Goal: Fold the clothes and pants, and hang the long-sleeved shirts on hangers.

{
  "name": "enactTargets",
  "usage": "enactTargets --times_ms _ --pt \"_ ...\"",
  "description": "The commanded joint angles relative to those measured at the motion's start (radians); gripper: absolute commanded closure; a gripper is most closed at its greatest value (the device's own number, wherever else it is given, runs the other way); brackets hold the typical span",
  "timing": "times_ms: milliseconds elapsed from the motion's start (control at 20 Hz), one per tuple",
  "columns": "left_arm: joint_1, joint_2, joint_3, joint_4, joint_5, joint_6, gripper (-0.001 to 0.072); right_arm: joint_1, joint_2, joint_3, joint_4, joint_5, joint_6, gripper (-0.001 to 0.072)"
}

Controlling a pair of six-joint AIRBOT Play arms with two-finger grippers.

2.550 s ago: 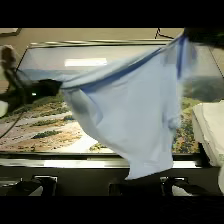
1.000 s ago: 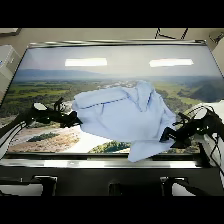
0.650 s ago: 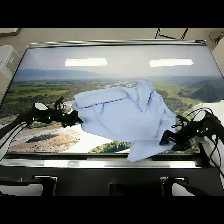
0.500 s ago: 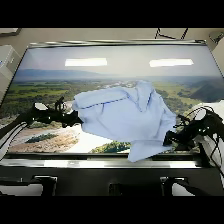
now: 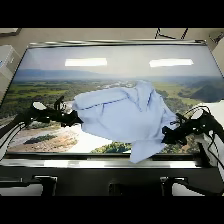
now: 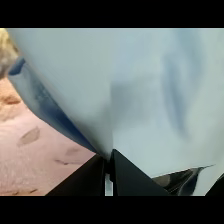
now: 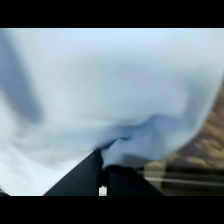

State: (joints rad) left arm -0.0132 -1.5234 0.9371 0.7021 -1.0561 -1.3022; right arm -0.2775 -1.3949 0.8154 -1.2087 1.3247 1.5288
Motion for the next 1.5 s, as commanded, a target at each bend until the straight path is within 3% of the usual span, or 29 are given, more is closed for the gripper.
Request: enactTargets --times_ms 0,200,400,550,800,1000,1200,1300,1450 --pt "0.001 0.105 0.04 0.034 0.0 0.014 0.0686 0.001 0.014 0.08 0.133 -0.011 -0.051 0.0671" --pt "0.001 0.403 0.304 0.209 0.003 0.017 0.0686 0.0 0.201 0.505 0.123 -0.042 -0.119 0.0671" --pt "0.001 0.684 0.668 0.288 0.128 0.004 0.0685 0.001 0.439 0.968 0.1 -0.298 -0.161 0.0669" --pt "0.001 0.857 0.75 0.286 0.259 -0.08 0.0685 0.001 0.624 1.049 0.098 -0.468 -0.156 0.0669" --pt "0.002 0.976 0.751 0.288 0.275 -0.12 0.0685 0.001 0.75 1.049 0.077 -0.583 -0.157 0.0669" --pt "0.002 0.926 0.746 0.362 0.191 -0.121 0.0685 0.001 0.711 1.049 0.06 -0.5 -0.157 0.0668" --pt "0.001 0.804 0.626 0.475 0.013 -0.123 0.0685 0.001 0.541 1.014 0.048 -0.155 -0.143 0.0669" --pt "0.002 0.719 0.494 0.497 0.031 -0.122 0.0684 0.001 0.396 0.946 0.063 -0.047 -0.117 0.0669" --pt "-0.001 0.531 0.308 0.492 0.162 -0.123 0.0684 0.001 0.136 0.823 0.196 -0.069 -0.055 0.0669"
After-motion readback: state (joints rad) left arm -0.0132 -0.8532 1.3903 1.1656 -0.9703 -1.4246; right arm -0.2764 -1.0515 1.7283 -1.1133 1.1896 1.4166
